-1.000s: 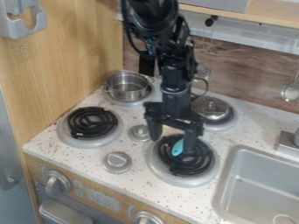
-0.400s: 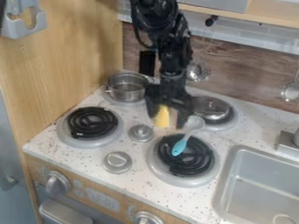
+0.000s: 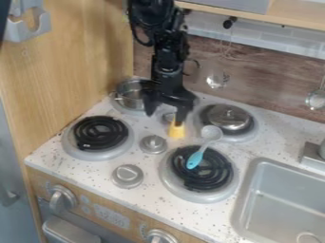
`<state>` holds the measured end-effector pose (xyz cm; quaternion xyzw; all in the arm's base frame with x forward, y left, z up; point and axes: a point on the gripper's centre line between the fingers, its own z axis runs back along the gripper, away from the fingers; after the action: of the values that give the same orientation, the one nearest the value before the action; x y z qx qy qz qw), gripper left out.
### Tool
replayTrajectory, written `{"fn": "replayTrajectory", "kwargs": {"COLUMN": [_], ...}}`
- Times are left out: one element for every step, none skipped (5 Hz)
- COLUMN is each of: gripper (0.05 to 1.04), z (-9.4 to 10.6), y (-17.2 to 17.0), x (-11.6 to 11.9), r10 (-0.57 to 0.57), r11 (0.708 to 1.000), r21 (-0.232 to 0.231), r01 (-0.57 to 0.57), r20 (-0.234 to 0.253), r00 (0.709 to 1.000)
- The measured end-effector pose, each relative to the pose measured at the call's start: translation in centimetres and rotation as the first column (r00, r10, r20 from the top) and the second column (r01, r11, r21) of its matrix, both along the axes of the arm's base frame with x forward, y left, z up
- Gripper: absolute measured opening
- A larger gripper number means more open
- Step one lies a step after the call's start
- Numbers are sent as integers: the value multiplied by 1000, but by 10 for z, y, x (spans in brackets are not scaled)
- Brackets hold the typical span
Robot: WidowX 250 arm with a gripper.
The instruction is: Put the yellow object on the bottom left burner
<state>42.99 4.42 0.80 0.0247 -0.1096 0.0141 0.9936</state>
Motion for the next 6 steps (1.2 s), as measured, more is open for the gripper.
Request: {"fn": "replayTrajectory", "kwargs": {"gripper": [999,999,999,999,999,941], "z": [-14,-30,-42,-52,-56,-56], "y": [-1,-6,-8,-7,-6,-5], "x": [7,14,23,31,37,44], "r10": [7,24,34,50,52,52], "r11": [1000,998,996,995,995,995], "r21": [-24,-66,-83,-89,-88,-82], "r01": [-8,-25,-35,-51,-53,-52], "r20": [-9,-10,-9,-12,-9,-1], "r00": [1000,1000,999,999,999,999]}}
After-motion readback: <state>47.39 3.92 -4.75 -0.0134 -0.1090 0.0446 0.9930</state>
